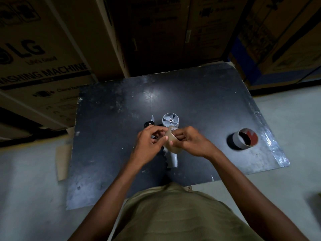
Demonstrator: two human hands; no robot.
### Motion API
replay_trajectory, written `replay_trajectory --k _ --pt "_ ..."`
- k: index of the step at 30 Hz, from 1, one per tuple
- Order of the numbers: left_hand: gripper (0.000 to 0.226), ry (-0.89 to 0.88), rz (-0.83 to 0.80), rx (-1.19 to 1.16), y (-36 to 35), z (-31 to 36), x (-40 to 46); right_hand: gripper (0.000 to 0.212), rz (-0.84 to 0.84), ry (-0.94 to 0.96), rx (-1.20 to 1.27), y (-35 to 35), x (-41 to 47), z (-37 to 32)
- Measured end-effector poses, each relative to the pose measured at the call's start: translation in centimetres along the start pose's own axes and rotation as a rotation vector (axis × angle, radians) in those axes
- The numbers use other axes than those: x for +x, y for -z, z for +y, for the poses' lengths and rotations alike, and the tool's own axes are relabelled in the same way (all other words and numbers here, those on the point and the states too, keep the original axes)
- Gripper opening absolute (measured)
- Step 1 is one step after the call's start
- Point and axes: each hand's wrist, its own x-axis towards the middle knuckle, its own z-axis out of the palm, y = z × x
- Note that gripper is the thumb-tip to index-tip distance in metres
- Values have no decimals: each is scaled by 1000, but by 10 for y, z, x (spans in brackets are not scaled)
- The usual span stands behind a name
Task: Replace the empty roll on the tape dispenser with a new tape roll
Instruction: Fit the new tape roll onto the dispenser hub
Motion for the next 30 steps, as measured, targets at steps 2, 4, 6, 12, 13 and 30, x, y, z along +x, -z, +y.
replay_trajectory --k 2,4,6,12,13,30 --pt "16 12 27 -34 -2 -2 0 28 17 -12 -6 -1 1 1" --pt "11 19 41 -34 -3 -3 3 22 44 -24 -16 0 1 -2" --pt "8 25 34 -25 -2 -3 6 9 45 -25 -14 2 1 -5" --pt "8 30 18 -34 9 -6 21 27 79 45 -144 5 2 -7" --pt "9 25 15 -27 10 -6 22 26 82 54 -178 5 3 -7" --pt "9 109 -247 -334 31 -29 31 72 175 46 -207 25 7 -3"
